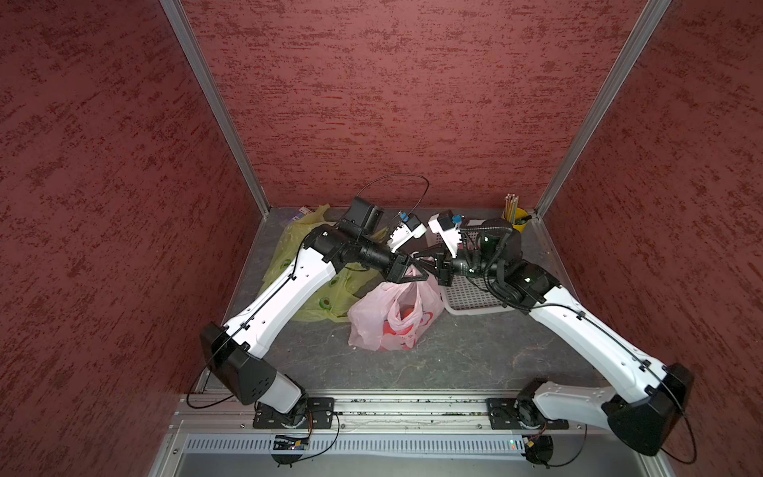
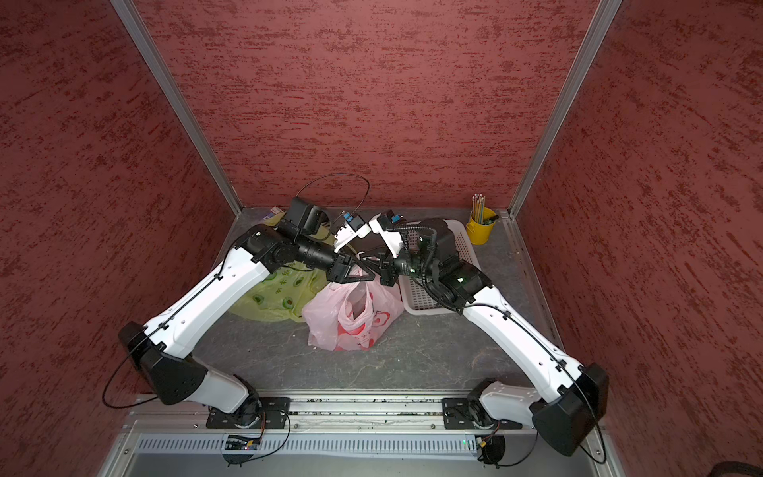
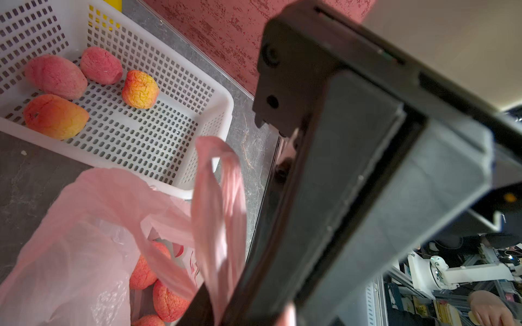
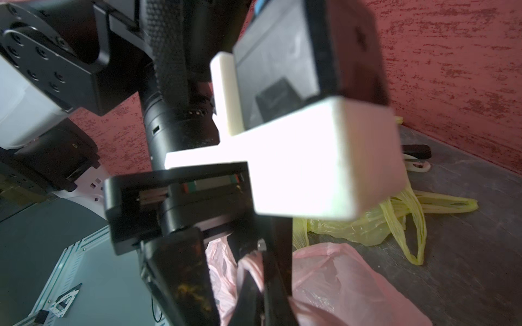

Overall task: Place the peach into a plastic bag & tie a knot
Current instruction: Cross the plastic bag at the center of the board.

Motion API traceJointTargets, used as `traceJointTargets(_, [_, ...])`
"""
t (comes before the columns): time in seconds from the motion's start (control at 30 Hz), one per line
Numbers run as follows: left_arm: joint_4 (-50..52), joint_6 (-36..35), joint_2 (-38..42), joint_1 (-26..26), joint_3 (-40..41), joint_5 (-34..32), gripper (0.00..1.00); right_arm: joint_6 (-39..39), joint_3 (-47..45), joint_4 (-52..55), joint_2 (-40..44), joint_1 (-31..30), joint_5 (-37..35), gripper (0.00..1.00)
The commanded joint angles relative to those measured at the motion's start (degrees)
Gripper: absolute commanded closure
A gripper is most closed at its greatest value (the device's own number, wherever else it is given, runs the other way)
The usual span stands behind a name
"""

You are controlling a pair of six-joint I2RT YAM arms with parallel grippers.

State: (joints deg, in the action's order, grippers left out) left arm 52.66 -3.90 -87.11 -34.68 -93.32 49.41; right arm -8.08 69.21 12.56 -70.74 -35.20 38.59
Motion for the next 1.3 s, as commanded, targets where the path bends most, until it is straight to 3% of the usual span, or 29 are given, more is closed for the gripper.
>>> traceJointTargets(0.0, [-4.43, 1.74, 0.98, 0.19, 1.28, 1.42, 0.64, -1.84, -1.07, -3.12, 0.86, -0.22, 1.98, 1.00])
traceJointTargets(0.2, [-8.85, 3.93, 2.38, 0.62, 4.33, 1.22, 0.75, -2.03, -1.86, -2.60, 1.52, -0.22, 0.39, 1.00])
traceJointTargets(0.3, [-12.05, 5.38, 3.62, 1.27, 6.59, 1.49, 0.97, -1.89, -1.73, -1.17, 2.30, -0.21, -1.84, 1.00])
traceJointTargets(0.4, [-15.54, 6.96, 5.13, 2.31, 8.92, 2.71, 1.00, -1.68, -1.71, 0.42, 4.09, -0.13, -5.86, 0.83])
traceJointTargets(0.53, [-17.95, 8.04, 6.27, 3.46, 10.52, 4.75, 1.00, -2.37, -1.06, 1.80, 6.76, -0.13, -11.93, 0.51])
traceJointTargets(0.6, [-17.58, 7.98, 6.37, 3.56, 10.46, 5.09, 1.00, -4.17, -0.47, 2.48, 7.28, -0.04, -16.06, 0.42])
traceJointTargets(0.87, [-16.09, 7.25, 6.12, 3.47, 10.09, 5.84, 1.00, -14.35, 4.20, 3.97, 0.78, 0.64, -12.63, 0.42])
traceJointTargets(1.27, [-14.66, 6.46, 6.42, 3.30, 9.63, 5.69, 1.00, -19.64, 2.99, 1.99, -0.24, 2.13, -11.00, 0.44])
